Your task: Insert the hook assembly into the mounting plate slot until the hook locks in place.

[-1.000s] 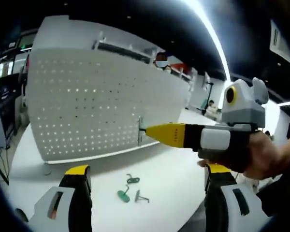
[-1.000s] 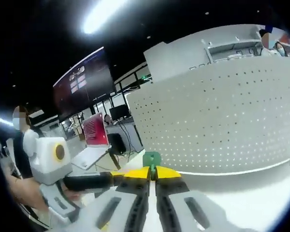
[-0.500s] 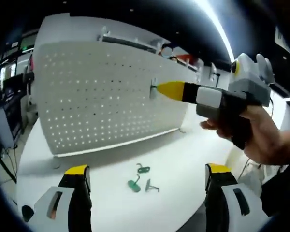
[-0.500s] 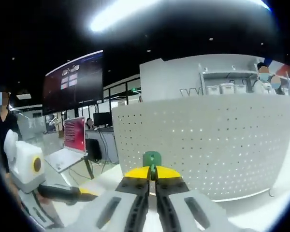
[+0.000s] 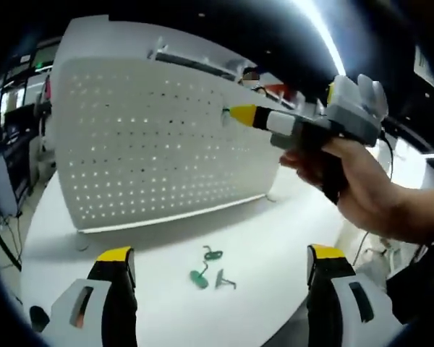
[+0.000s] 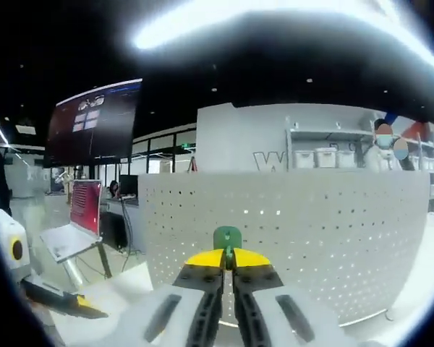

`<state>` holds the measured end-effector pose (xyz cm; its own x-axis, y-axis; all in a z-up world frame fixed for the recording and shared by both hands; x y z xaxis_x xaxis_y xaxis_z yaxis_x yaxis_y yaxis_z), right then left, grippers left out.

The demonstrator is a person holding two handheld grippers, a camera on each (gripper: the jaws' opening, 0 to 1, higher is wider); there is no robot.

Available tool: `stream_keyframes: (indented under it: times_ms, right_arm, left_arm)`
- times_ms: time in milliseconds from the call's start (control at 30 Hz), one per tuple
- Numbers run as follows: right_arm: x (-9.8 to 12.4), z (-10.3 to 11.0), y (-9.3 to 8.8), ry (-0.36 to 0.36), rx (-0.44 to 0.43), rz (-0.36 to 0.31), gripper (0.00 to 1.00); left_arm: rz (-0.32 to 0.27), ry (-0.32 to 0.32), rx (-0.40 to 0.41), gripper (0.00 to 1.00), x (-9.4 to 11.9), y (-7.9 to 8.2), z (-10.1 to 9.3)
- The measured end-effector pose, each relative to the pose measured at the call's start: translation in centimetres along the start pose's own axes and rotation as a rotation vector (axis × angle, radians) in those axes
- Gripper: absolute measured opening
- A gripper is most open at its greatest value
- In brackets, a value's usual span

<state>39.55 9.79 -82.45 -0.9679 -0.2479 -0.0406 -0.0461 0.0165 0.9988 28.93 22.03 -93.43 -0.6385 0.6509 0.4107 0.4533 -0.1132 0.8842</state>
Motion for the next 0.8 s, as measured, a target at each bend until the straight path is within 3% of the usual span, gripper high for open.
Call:
stream_keyframes:
  times_ms: [567, 800]
  right_arm:
    - [-5.2, -4.6, 3.1, -0.137, 0.044, -0.076, 0.00]
    - [-6.3, -6.0, 3.4, -0.176, 0.050, -0.092, 0.00]
  left_arm:
    - [0.011, 0.024, 0.031, 1.00, -0.3, -0.1, 1.7]
    - [0.019, 0.017, 0.032, 1.00, -0.5, 0.0, 1.9]
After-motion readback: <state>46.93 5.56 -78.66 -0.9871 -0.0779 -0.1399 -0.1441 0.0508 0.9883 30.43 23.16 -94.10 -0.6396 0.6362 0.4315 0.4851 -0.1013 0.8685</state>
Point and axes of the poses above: the point that each gripper's makers call its tool centre point, and the gripper's own axes: x roughly backward along the fingers, z roughly to its left, y roughly out of its top, the point moved 2 cm from there along x, roughly backward along the fingers, and after that the axes turned 5 degrees about y, right-handed, at the moved point
